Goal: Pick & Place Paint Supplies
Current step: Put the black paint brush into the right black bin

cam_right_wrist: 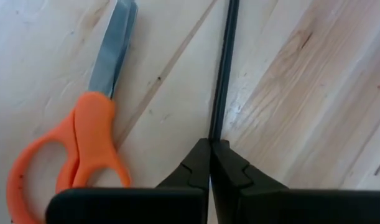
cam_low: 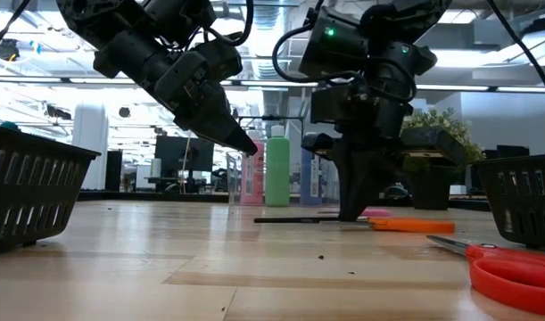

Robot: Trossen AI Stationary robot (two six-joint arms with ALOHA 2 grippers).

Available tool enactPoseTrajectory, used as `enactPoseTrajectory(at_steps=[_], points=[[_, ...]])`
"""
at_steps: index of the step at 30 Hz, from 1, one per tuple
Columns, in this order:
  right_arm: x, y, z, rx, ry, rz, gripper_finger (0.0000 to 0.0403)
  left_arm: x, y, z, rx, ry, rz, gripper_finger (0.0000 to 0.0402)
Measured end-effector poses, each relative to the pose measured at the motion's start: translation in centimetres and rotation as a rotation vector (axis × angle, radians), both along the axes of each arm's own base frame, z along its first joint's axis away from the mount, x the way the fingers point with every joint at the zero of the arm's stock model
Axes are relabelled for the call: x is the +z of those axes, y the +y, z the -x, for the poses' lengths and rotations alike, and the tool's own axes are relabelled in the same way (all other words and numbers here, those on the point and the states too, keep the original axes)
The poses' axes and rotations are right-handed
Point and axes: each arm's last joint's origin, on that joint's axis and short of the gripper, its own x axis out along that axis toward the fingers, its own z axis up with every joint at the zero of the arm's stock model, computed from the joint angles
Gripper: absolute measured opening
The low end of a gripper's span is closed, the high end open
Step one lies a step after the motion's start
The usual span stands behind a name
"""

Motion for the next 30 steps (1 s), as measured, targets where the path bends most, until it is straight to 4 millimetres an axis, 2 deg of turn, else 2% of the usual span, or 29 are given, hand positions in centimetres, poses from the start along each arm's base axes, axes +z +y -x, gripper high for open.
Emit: enactPoseTrajectory(at_steps=[6,13,16,22,30], points=[[0.9,0.1,-0.2,-0.029,-0.068,-0.055,0.0001,0.0,0.0,0.0,-0.009,0.001,-0.013,0.0],[0.0,0.4,-0.2,-0.026,-0.17,-0.162,0.0001,0.1,0.0,0.0,-0.006,-0.003,-0.02,0.0],[-0.6,0.2,0.1,-0.042,-0.175,-0.171,0.0001,0.8,0.1,0.5,0.015,-0.065,-0.053,0.0],[-1.2,0.5,0.4,-0.038,-0.268,-0.241,0.0,2.6,0.4,4.4,0.019,-0.275,-0.047,0.0],[0.7,-0.4,1.5,-0.054,-0.538,-0.335,0.0,2.8,1.0,9.9,0.066,-0.426,-0.033,0.0]])
